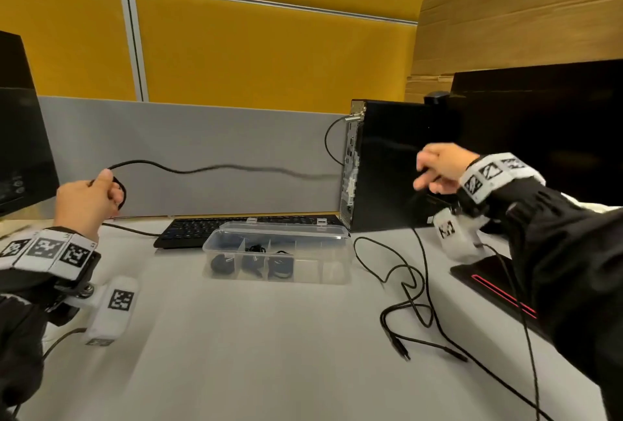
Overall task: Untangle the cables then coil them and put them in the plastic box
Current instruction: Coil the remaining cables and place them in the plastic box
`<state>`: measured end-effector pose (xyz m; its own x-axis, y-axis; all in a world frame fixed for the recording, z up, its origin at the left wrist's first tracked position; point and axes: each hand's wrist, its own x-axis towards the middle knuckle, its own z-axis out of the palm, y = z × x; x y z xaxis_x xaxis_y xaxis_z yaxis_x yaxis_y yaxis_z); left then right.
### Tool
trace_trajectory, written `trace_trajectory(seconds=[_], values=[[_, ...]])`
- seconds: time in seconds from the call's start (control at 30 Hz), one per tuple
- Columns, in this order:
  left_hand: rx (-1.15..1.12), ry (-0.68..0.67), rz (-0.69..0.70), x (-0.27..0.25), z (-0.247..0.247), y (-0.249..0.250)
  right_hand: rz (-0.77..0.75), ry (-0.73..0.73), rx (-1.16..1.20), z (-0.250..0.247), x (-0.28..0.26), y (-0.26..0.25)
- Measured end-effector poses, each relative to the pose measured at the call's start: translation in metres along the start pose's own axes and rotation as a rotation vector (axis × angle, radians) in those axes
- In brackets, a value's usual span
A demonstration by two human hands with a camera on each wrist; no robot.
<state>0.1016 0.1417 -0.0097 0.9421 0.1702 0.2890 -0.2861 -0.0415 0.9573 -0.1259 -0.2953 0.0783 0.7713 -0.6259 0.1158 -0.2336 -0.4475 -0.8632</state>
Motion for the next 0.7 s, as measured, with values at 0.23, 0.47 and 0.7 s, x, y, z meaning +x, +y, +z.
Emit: trace_trajectory(seconds=[0.23, 0.47, 0.7], values=[[-0.001, 0.014, -0.033, -0.019, 0.010, 0.002, -0.341, 0.316, 0.759, -0.014, 0.002, -0.056], [0.012, -0.025, -0.066, -0.024, 0.014, -0.003, -0.640, 0.222, 0.512, -0.009, 0.012, -0.083], [0.038, -0.149, -0.026, -0.043, 0.021, 0.010, -0.110, 0.068, -0.201, 0.003, 0.019, -0.042]])
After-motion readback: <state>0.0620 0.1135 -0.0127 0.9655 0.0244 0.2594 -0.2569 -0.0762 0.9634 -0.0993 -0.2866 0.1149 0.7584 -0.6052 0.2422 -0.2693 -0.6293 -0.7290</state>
